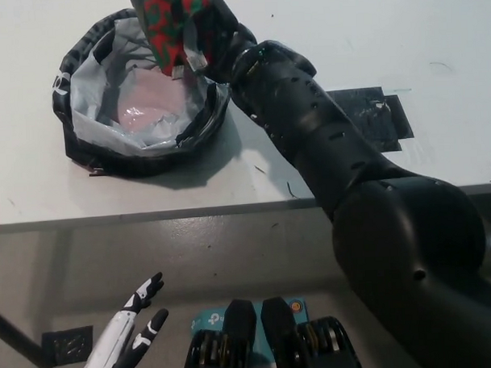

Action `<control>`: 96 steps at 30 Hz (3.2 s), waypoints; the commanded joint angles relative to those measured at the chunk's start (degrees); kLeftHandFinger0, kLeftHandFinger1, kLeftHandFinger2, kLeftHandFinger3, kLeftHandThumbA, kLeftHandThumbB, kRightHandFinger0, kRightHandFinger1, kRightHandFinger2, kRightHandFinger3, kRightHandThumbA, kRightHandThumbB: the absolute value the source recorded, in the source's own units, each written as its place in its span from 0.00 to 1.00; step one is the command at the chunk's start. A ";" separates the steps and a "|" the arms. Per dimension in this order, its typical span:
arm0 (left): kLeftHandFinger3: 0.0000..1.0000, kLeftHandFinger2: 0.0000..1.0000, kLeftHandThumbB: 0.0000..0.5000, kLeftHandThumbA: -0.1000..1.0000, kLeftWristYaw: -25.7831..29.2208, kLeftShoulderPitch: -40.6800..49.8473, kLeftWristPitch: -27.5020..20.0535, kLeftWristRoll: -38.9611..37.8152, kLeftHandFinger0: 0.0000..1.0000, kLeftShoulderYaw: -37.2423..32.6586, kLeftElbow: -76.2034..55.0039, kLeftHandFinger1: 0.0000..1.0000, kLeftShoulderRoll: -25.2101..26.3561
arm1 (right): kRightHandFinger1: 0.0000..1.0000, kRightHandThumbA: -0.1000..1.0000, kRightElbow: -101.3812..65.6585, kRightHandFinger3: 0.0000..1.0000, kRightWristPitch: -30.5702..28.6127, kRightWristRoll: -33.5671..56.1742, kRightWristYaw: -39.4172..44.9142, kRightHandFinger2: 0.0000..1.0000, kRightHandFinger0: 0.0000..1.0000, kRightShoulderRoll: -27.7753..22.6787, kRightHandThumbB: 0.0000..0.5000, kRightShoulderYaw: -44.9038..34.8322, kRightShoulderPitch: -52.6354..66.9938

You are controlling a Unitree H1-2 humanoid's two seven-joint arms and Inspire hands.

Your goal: The robot uses its right hand to pick up a bag of coffee beans and puts it in the black plastic bag, then the robot grabs the top of the bag and lifts it.

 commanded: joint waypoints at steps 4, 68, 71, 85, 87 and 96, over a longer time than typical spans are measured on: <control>1.00 1.00 0.24 1.00 -0.88 -1.15 -2.04 0.20 1.00 -0.56 -1.55 1.00 1.03 | 0.16 0.00 -0.12 1.00 -3.90 -9.95 -4.00 0.65 0.00 0.96 0.29 9.54 -7.98; 1.00 1.00 0.40 1.00 -5.06 -6.81 0.36 2.54 1.00 -2.74 -2.96 1.00 2.64 | 1.00 0.95 -25.01 1.00 -17.99 -53.09 19.65 1.00 1.00 -13.92 1.00 60.82 -3.43; 1.00 1.00 0.39 1.00 -4.87 -6.41 0.13 2.78 1.00 -2.86 -2.61 1.00 2.55 | 1.00 0.90 -27.45 1.00 -18.88 -57.04 19.78 1.00 1.00 -14.13 1.00 66.10 -2.14; 1.00 1.00 0.43 1.00 -5.04 -5.61 0.75 3.62 1.00 -3.22 -3.26 1.00 2.58 | 1.00 0.83 -30.19 1.00 -15.61 -63.41 23.07 1.00 1.00 -13.48 1.00 78.35 -0.11; 1.00 1.00 0.43 1.00 -5.16 -5.59 1.14 3.46 1.00 -3.16 -3.49 1.00 2.50 | 1.00 0.85 -28.81 1.00 -16.07 -65.19 23.30 1.00 1.00 -12.82 1.00 80.39 -0.69; 1.00 1.00 0.38 1.00 -5.07 -5.09 -0.10 2.56 1.00 -3.07 -3.11 1.00 2.54 | 1.00 0.86 -25.25 1.00 -15.81 -70.13 23.14 1.00 1.00 -10.32 1.00 84.15 -0.45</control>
